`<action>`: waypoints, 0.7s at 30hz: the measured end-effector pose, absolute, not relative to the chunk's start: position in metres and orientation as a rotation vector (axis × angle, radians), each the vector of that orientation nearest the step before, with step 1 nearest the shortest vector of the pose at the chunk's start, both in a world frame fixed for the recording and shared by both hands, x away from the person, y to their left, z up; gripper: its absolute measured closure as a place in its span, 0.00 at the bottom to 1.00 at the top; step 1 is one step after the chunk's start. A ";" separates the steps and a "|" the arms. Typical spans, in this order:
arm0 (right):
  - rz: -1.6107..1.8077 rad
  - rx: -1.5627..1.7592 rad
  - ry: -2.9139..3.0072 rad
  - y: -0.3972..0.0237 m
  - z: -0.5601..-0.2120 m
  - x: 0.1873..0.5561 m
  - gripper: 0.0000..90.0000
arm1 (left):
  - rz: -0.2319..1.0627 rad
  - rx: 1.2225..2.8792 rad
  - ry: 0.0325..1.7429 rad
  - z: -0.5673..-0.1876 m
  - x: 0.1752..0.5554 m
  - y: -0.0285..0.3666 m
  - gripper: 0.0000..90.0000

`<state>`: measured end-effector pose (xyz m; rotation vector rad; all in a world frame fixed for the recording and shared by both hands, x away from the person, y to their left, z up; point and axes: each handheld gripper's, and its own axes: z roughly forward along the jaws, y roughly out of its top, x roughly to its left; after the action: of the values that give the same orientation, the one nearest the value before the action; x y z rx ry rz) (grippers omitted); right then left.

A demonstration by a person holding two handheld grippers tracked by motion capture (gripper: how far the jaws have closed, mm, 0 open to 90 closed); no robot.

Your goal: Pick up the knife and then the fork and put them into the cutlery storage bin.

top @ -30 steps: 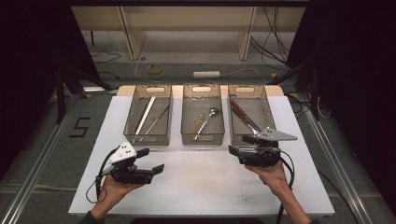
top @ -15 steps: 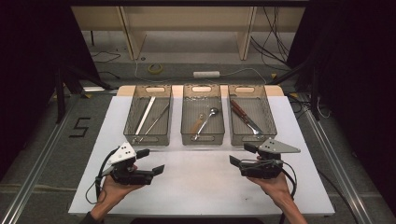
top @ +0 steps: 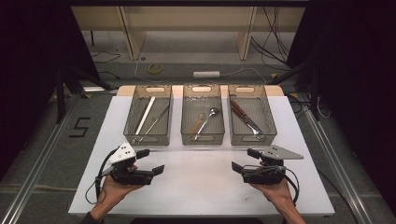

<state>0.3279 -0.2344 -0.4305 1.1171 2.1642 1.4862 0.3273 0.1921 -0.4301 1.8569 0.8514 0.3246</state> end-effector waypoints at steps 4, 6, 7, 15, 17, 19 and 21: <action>1.477 1.127 2.163 -0.236 -0.433 0.325 0.20 | 0.322 1.855 0.850 -0.430 0.327 0.192 0.17; 1.471 1.126 2.162 -0.236 -0.434 0.323 0.20 | 0.322 1.854 0.849 -0.430 0.327 0.192 0.17; 1.471 1.125 2.159 -0.236 -0.434 0.322 0.20 | 0.323 1.854 0.850 -0.430 0.327 0.193 0.17; 1.479 1.137 2.155 -0.239 -0.434 0.319 0.20 | 0.321 1.856 0.851 -0.430 0.328 0.192 0.17; 1.477 1.135 2.160 -0.238 -0.434 0.319 0.20 | 0.322 1.856 0.851 -0.430 0.327 0.192 0.17; 1.473 1.135 2.164 -0.238 -0.434 0.319 0.20 | 0.322 1.856 0.850 -0.430 0.327 0.192 0.17; 1.476 1.132 2.156 -0.238 -0.434 0.319 0.20 | 0.323 1.856 0.851 -0.430 0.327 0.192 0.17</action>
<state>0.3188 -0.2382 -0.4338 1.1316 2.1560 1.4760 0.3274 0.1920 -0.4301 1.8563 0.8506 0.3225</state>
